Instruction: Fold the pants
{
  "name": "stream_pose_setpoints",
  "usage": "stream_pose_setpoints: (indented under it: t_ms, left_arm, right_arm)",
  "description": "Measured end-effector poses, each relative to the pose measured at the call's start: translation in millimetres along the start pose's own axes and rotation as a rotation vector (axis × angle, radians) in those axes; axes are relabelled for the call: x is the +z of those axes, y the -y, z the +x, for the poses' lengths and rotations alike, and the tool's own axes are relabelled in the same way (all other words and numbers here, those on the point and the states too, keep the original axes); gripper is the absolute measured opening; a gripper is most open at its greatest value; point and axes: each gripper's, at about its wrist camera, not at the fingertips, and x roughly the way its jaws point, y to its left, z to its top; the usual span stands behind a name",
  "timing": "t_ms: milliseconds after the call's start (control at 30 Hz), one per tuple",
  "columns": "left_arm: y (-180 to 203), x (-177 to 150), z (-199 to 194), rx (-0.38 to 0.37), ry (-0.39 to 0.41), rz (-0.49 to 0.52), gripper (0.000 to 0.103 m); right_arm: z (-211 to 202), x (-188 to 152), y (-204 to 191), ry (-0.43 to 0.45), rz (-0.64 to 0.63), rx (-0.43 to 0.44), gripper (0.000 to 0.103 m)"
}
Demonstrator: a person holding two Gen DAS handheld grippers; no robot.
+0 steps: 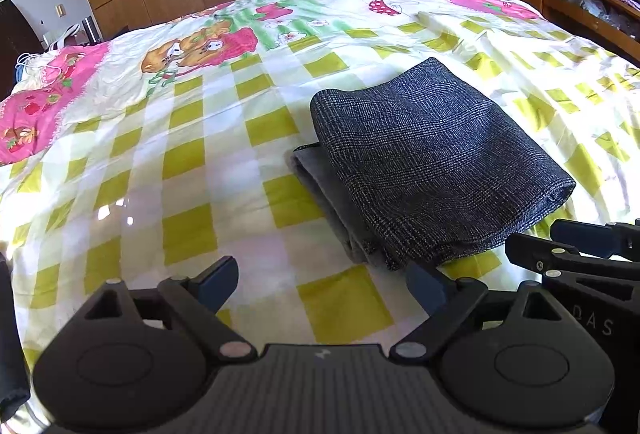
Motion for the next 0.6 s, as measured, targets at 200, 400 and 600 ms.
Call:
stream_pose_setpoints:
  t_ms: [200,400,600]
  left_arm:
    - [1.0,-0.3,0.8,-0.001,-0.004,0.002,0.100]
    - [2.2,0.1,1.2,-0.002,-0.007,0.003,0.099]
    - [2.4,-0.1,1.2,-0.001,-0.009,0.004,0.099]
  right_arm:
    - [1.4,-1.1,1.5,-0.007,0.007,-0.002,0.040]
    - [2.1,-1.0,1.8,-0.011,0.013,-0.006,0.040]
    - [3.2,-0.6,1.2,-0.012,0.011,-0.011,0.040]
